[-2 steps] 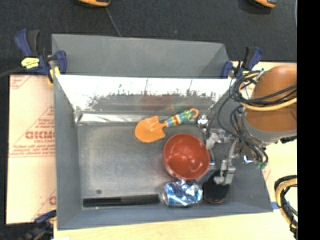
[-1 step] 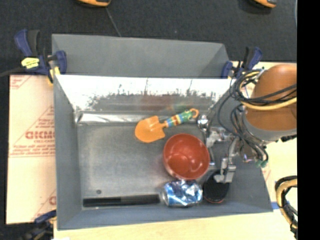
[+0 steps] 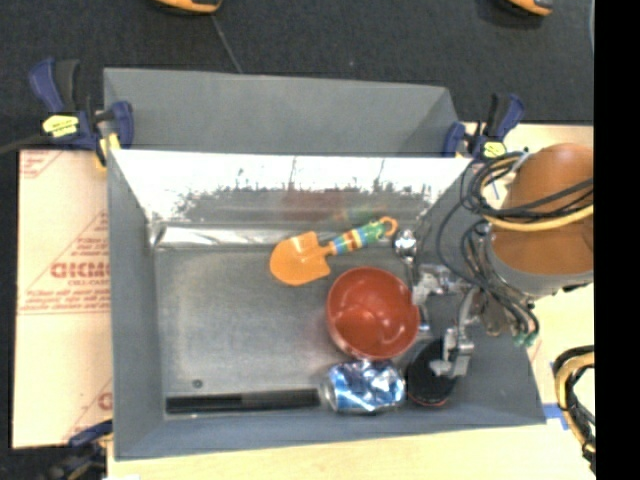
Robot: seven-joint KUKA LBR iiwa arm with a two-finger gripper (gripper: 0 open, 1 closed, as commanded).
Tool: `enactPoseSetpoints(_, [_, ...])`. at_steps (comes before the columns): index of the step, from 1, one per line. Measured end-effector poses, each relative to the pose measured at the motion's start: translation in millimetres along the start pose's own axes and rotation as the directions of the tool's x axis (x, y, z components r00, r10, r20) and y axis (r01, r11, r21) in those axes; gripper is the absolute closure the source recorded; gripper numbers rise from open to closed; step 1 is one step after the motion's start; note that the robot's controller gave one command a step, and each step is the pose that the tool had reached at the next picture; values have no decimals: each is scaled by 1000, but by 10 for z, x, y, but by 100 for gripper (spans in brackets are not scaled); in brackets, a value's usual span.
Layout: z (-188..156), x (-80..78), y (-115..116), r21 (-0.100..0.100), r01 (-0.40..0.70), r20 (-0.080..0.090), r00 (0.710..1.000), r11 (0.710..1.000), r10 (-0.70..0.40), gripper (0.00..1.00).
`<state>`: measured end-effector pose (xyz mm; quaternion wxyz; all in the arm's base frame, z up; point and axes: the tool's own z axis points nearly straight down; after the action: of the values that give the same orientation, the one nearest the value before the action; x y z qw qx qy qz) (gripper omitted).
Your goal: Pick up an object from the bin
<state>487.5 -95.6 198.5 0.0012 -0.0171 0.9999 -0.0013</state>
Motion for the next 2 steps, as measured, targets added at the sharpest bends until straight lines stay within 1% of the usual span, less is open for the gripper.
enactPoseSetpoints(1, [-31,-398,522,1,52,4,999,999,-52,0])
enactPoseSetpoints(2, [50,-439,802,-1,50,2,999,999,-50,0])
